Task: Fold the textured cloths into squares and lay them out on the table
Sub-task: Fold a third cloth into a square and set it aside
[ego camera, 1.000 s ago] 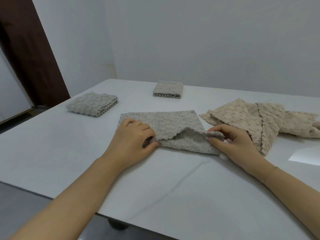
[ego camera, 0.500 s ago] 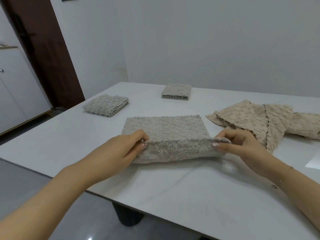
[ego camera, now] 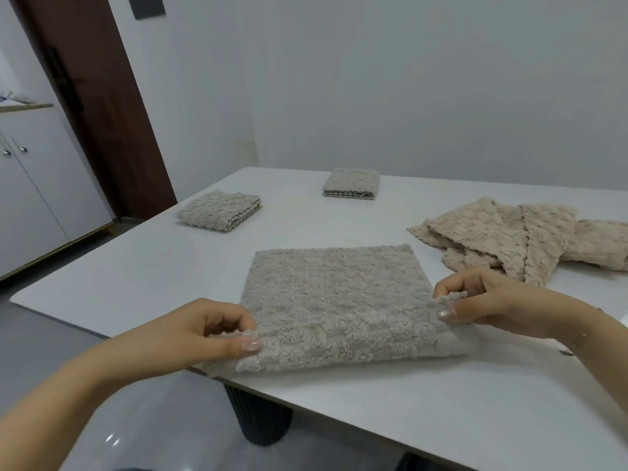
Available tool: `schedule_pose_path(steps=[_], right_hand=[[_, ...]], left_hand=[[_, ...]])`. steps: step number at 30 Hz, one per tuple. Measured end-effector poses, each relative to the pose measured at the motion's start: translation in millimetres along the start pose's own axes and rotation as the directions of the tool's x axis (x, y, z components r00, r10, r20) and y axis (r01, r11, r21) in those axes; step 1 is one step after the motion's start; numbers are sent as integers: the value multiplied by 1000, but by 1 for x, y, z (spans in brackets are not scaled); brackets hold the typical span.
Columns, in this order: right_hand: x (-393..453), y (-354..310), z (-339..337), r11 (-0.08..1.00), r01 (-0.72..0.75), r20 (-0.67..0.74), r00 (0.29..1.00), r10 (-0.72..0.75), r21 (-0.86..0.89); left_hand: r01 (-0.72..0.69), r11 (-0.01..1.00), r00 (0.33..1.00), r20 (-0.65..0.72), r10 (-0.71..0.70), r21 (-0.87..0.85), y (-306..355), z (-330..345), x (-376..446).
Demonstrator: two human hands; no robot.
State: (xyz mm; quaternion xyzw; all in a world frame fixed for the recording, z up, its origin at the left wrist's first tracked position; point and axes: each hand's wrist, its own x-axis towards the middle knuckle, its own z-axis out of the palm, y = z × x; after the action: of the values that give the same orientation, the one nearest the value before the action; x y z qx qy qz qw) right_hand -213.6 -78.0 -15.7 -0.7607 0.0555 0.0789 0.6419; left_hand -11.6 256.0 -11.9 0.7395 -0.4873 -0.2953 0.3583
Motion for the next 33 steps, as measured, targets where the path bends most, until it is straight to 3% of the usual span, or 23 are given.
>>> schedule_pose_path(steps=[4,7,11,18,22,26,33], right_hand=[[-3,-5,-2,1000,10,29,1000,-10,3],[5,-7,-7,998,56,-105,993,-52,35],[24,-13,-11,996,81,-289,955,-64,48],[66,-18,-15,998,-13,-533,845,42,58],[82,-14,-18,993,-100,-604,796,40,-65],[90,-4,-15,990,-115,-663,748,31,-82],[94,9,-13,973,-130,-742,668,-55,-189]], left_hand=[[17,999,1000,-17,-18,-40,0,-8,-2],[52,994,995,-76,-60,-95,4,-18,6],[112,994,948,-299,-112,-16,4,-33,39],[157,983,857,-483,-181,-89,-21,-41,103],[181,984,807,-572,-150,-3,-38,-37,120],[189,979,754,-650,-96,75,-51,-29,124],[150,983,751,-659,-41,109,-59,-30,126]])
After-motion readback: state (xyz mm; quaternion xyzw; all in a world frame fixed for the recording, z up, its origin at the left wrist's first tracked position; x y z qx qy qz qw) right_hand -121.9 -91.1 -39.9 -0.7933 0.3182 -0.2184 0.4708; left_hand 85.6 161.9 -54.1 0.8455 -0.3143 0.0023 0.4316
